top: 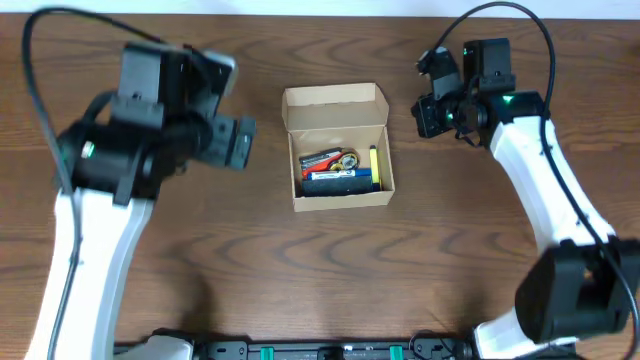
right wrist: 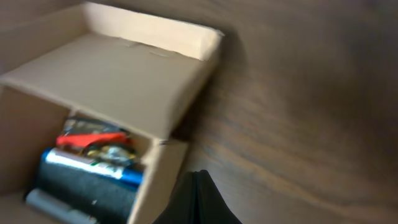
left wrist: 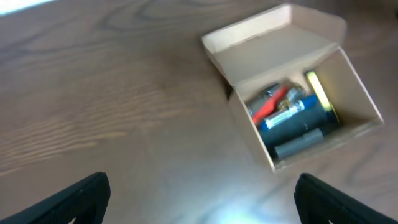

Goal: Pack container

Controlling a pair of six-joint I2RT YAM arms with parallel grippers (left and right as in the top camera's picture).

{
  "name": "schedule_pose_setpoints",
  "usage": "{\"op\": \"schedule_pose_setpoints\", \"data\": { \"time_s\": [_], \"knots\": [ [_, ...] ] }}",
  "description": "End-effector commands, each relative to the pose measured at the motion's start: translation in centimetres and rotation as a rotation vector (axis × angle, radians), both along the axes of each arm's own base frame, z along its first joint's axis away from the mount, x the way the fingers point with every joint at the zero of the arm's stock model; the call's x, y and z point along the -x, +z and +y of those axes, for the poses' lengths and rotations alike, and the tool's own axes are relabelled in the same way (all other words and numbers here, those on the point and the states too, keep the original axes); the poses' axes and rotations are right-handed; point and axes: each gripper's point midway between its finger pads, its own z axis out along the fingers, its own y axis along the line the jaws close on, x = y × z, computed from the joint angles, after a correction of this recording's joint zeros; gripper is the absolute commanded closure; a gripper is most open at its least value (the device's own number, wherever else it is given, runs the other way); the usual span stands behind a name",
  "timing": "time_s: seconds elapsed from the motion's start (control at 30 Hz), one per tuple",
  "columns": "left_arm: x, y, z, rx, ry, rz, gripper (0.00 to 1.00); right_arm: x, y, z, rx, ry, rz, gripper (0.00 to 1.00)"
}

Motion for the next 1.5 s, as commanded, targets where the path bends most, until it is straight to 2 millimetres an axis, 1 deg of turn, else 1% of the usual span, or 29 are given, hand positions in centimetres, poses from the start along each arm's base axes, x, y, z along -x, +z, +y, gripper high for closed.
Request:
{"op": "schedule_pose_setpoints", "data": {
  "time_s": [0.0, 0.13, 0.2, 0.27, 0.33, 0.37, 0.47, 0.5, 0.57, 0.6, 0.7, 0.83, 0.93, 1.03, 1.07, 1.17, 1.33, 1.47],
  "knots": [
    [-3.1, -2.8, -0.3, 0.119, 0.048, 0.083, 0.05, -0.9, -2.3, -1.3, -0.082, -0.156, 0.093, 0.99],
    [-7.4, -5.8, -0.5, 0.268, 0.071, 0.132, 0.05, -1.9, -4.6, -1.3, -0.143, -0.189, 0.143, 0.98],
    [-9.2, -7.6, -0.5, 0.326, 0.086, 0.163, 0.01, -2.3, -5.8, -1.6, -0.159, -0.227, 0.169, 0.99],
    [-10.7, -10.0, -0.3, 0.361, 0.117, 0.206, 0.09, -2.5, -7.1, -1.7, -0.18, -0.258, 0.2, 0.99],
    [-11.8, -12.8, -0.5, 0.388, 0.142, 0.262, 0.14, -2.7, -8.1, -1.3, -0.202, -0.247, 0.217, 0.99],
    [-12.3, -14.8, -0.8, 0.409, 0.153, 0.304, 0.26, -2.9, -8.7, -0.9, -0.224, -0.234, 0.222, 0.99],
    [-13.1, -18.1, -1.5, 0.461, 0.18, 0.38, 0.59, -3.6, -9.6, -0.4, -0.268, -0.246, 0.232, 0.99],
    [-13.3, -19.1, -1.8, 0.486, 0.193, 0.407, 0.73, -3.9, -10.0, -0.4, -0.277, -0.259, 0.233, 0.99],
    [-13.6, -20.8, -2.7, 0.554, 0.208, 0.462, 0.89, -4.6, -10.7, -0.3, -0.3, -0.283, 0.231, 0.99],
    [-13.7, -21.3, -3.1, 0.579, 0.209, 0.48, 0.94, -4.8, -10.8, -0.1, -0.316, -0.284, 0.229, 0.99],
    [-14.0, -22.9, -4.1, 0.656, 0.225, 0.538, 0.94, -5.4, -11.1, 1.0, -0.379, -0.261, 0.228, 0.99],
    [-14.1, -24.8, -4.6, 0.685, 0.276, 0.591, 0.94, -5.9, -11.8, 1.8, -0.437, -0.268, 0.245, 0.99],
    [-14.2, -25.1, -5.5, 0.726, 0.257, 0.606, 0.95, -6.1, -11.8, 2.8, -0.467, -0.236, 0.236, 0.99],
    [-14.3, -25.9, -5.9, 0.743, 0.301, 0.64, 0.94, -6.3, -11.6, 3.7, -0.48, -0.229, 0.23, 0.99],
    [-14.2, -26.0, -6.2, 0.755, 0.3, 0.649, 0.94, -6.3, -11.6, 4.0, -0.484, -0.229, 0.233, 0.99],
    [-14.2, -25.5, -7.6, 0.814, 0.244, 0.663, 0.94, -6.1, -11.8, 4.9, -0.494, -0.234, 0.252, 0.99],
    [-14.1, -25.3, -8.5, 0.823, 0.231, 0.67, 0.95, -5.8, -11.8, 6.2, -0.496, -0.216, 0.257, 0.99],
    [-14.6, -24.0, -9.4, 0.88, 0.162, 0.643, 0.95, -5.9, -11.5, 6.7, -0.503, -0.205, 0.249, 0.99]
  ]
}}
